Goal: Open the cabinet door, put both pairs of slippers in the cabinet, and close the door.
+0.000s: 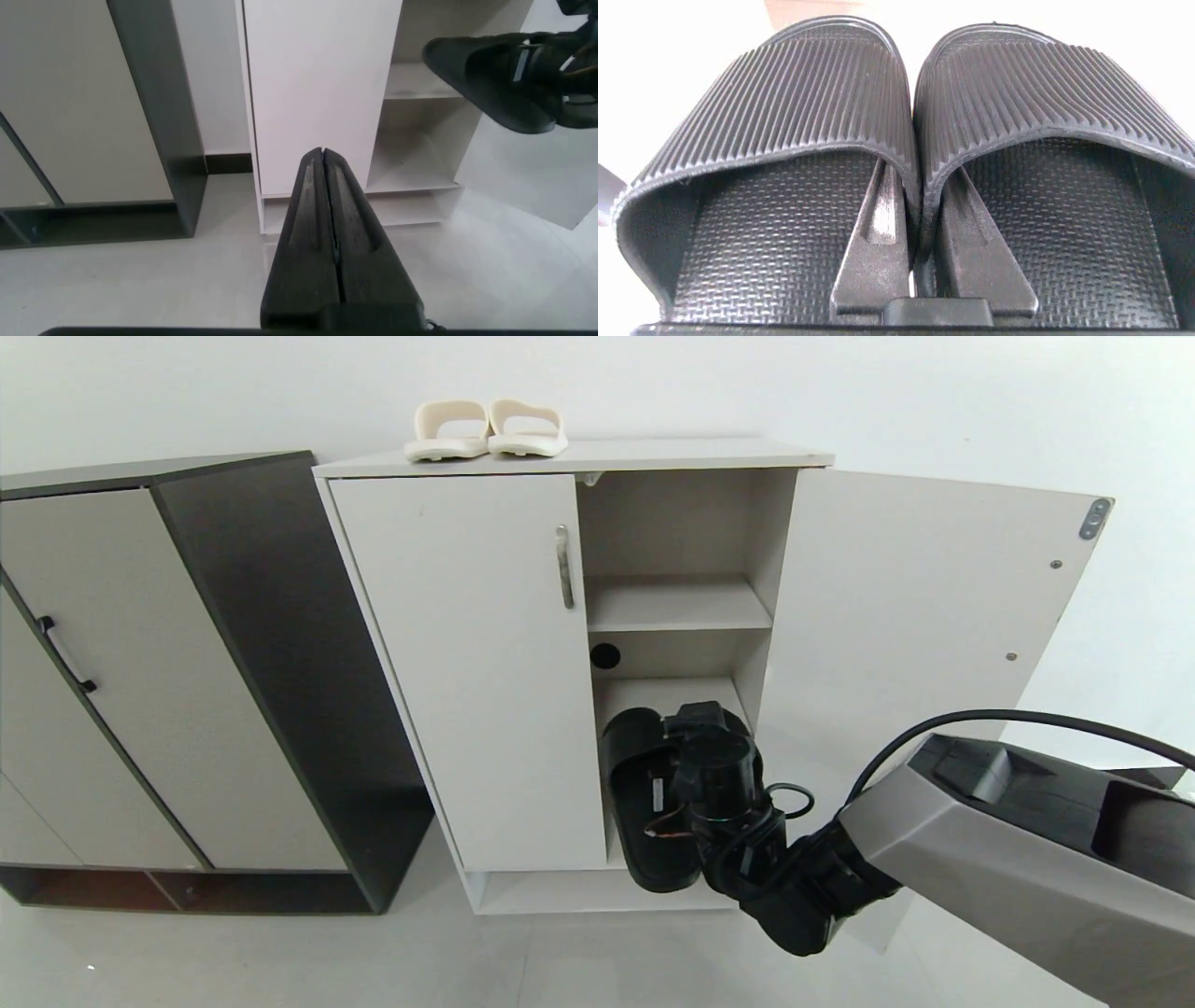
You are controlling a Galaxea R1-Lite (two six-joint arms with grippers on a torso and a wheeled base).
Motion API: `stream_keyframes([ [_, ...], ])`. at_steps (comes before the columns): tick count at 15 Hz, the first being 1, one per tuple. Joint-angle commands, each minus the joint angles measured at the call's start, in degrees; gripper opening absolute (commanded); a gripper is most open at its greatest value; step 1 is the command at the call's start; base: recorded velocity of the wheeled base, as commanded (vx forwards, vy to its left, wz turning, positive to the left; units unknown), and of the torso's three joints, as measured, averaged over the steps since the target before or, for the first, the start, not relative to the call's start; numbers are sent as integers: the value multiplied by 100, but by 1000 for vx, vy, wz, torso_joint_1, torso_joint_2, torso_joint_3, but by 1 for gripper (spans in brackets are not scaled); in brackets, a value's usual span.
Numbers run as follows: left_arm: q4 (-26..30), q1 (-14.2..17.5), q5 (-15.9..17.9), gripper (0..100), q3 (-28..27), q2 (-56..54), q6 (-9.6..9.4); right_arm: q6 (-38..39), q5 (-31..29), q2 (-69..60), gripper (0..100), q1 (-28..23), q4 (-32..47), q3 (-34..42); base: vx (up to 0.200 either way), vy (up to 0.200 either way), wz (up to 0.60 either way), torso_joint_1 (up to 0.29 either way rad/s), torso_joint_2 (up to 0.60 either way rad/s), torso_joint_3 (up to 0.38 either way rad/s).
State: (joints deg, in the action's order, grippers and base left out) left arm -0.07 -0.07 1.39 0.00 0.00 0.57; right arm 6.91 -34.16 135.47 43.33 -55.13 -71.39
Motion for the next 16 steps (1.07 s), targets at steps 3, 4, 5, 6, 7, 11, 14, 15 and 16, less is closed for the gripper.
stream_keyframes([
  [3,-1,-1,-7,0,0,9,4,3,14,445,0,-26,230,-473,0,0,0,0,0,0],
  [4,-1,-1,-7,0,0,9,4,-6,14,498,0,-52,239,-543,0,0,0,0,0,0],
  [5,-1,7,-7,0,0,9,4,-6,14,533,0,-114,248,-604,0,0,0,0,0,0],
  [6,-1,7,2,0,0,9,-5,-6,14,585,0,-158,309,-657,0,0,0,7,2,-144],
  [7,-1,-1,-7,0,0,9,4,-6,14,612,0,-175,327,-666,0,0,0,2,2,-178],
  [11,-1,7,-7,0,0,18,4,3,6,629,0,-193,301,-719,0,0,0,1,2,-189],
  [14,-1,-1,-16,0,0,9,4,-137,-135,541,0,-149,-438,-578,0,0,0,-2,1,-191],
  [15,-1,-1,-16,0,0,9,4,-322,-161,541,0,-149,-684,-508,0,0,0,2,7,-154],
  [16,-1,-1,-16,0,0,9,13,-463,-258,524,0,-149,-886,-367,0,0,0,-2,2,-51],
])
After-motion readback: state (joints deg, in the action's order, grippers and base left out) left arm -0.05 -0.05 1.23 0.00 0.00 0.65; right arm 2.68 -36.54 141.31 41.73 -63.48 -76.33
